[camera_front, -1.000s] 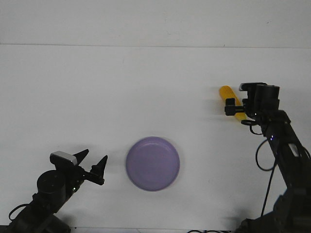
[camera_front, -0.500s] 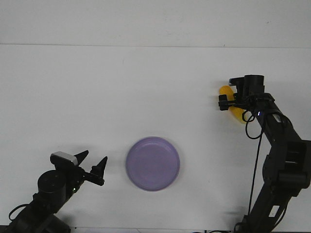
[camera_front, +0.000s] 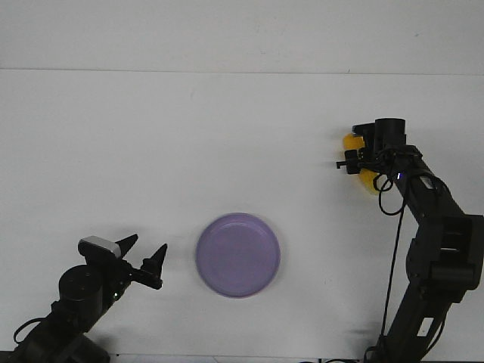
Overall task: Place corn on plate with both arms
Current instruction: 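Lift the corn with the right gripper and carry it over the plate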
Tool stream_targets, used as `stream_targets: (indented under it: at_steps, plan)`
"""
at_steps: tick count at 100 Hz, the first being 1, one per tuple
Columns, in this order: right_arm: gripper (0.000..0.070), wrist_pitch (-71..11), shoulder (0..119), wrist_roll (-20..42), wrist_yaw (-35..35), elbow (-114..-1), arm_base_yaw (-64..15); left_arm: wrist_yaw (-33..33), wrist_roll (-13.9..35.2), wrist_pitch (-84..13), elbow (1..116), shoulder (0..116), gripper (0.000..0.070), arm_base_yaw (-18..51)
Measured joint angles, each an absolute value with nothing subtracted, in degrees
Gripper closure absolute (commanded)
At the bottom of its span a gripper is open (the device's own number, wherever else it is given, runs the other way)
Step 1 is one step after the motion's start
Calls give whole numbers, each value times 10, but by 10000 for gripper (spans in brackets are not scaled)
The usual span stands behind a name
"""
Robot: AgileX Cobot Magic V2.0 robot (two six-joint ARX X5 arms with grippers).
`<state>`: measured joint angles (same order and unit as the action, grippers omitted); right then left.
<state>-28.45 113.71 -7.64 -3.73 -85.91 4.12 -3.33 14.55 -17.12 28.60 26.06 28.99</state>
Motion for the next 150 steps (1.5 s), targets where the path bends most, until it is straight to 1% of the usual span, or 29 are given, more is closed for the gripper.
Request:
stream_targets:
  at_steps: [18, 35, 42, 55, 67, 81, 100, 107, 116, 127, 132, 141, 150]
  plan:
    - [462, -305, 1137, -76, -38, -867, 41, -33, 145, -171, 286, 261, 197, 290]
    - [461, -346, 1109, -76, -69, -870, 41, -33, 145, -171, 286, 261, 196, 290]
    - [461, -359, 1064, -76, -90, -870, 39, -33, 145, -171, 286, 261, 196, 290]
    - [461, -382, 951, -76, -92, -876, 22, -33, 145, -171, 286, 261, 196, 290]
    - [461, -409, 856, -75, -93, -882, -17, -33, 145, -171, 286, 261, 196, 290]
    - [461, -460, 779, -70, -94, -882, -84, -33, 145, -171, 286, 261, 196, 290]
    - [461, -462, 716, -43, -93, -835, -206, -33, 145, -171, 286, 261, 196, 290]
    - [461, -452, 712, -29, -92, -805, -259, -33, 145, -171, 286, 261, 196, 290]
    - [461, -418, 716, -6, -87, -749, -331, -33, 145, -171, 286, 261, 196, 290]
    - [461, -355, 721, 21, -60, -676, -407, -33, 145, -171, 286, 261, 196, 290]
    - [461, -314, 724, 36, -46, -637, -441, -33, 145, -171, 286, 261, 196, 290]
    - [461, -256, 737, 59, -42, -583, -481, -33, 145, -171, 286, 261, 196, 290]
    - [461, -221, 763, 76, -34, -551, -497, -33, 145, -171, 286, 261, 196, 290]
